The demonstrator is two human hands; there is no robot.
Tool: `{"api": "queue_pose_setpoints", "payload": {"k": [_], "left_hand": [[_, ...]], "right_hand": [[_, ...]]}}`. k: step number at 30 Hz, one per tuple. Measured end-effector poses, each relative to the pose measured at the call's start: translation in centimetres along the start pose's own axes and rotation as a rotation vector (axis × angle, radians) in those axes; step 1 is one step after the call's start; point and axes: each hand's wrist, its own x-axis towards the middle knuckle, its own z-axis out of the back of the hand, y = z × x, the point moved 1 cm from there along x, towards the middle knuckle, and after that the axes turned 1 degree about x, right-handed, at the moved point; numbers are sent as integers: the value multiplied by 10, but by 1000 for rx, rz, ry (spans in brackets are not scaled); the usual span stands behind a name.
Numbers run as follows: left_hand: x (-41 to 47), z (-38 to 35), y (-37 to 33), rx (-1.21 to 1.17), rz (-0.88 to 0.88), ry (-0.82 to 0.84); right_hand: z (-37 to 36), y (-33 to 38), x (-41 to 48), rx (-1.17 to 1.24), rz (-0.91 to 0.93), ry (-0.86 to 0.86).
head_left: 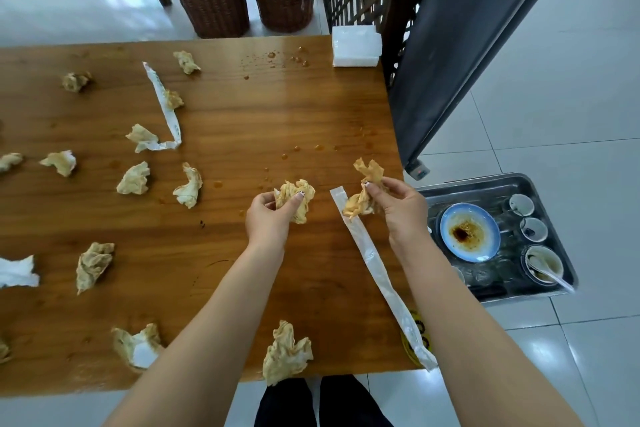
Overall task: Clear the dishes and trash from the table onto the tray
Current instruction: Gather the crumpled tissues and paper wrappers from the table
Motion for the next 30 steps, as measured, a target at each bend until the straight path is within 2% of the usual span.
{"api": "queue_pose_setpoints", "payload": {"k": [5, 15, 24, 30], "left_hand": [[-22, 12, 3, -33, 14, -2], [-68, 47, 12, -143, 54, 52], [-83, 112, 30, -166, 64, 61], [-88, 177, 57, -155, 20, 51]], "right_hand": [[6, 3, -20, 71, -54, 116], [3, -1, -69, 121, -120, 237], [-16, -20, -129, 160, -170, 197], [-46, -44, -183, 176, -124, 149]]}}
